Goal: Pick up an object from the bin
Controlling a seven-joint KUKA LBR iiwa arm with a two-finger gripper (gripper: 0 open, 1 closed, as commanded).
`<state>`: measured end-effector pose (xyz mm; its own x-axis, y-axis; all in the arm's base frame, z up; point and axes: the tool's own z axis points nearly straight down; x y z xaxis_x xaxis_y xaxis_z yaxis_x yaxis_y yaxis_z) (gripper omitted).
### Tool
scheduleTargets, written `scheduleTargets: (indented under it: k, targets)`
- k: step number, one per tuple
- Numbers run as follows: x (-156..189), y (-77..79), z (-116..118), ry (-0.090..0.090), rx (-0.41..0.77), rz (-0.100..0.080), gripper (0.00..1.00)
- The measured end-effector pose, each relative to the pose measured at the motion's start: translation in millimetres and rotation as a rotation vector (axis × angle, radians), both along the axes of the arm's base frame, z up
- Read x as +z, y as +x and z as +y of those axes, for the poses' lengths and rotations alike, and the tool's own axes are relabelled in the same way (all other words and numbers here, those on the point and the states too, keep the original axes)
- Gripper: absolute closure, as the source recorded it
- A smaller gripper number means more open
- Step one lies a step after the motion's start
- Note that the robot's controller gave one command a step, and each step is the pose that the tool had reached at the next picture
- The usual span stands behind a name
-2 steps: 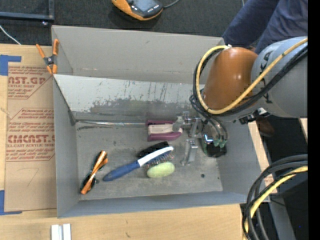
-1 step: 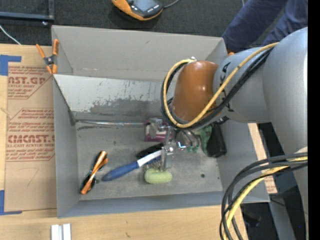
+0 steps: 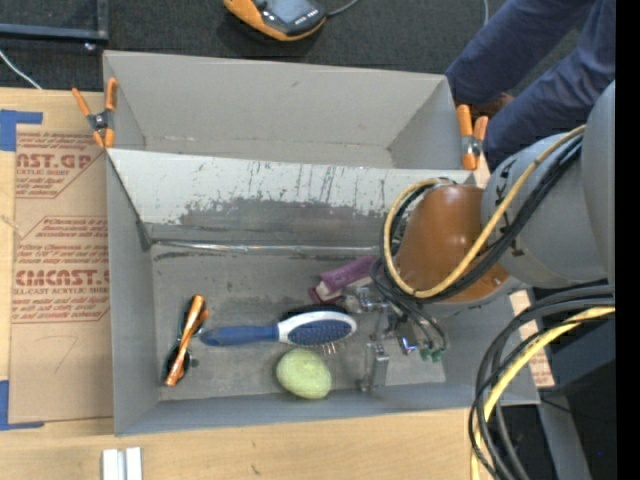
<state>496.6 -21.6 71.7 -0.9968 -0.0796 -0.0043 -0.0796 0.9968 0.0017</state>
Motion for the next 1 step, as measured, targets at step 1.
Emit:
scheduleTargets:
  k: [1]
  targets:
    - [130.7,72.5,46.7,-0.001,-0.01,0.001,1.0]
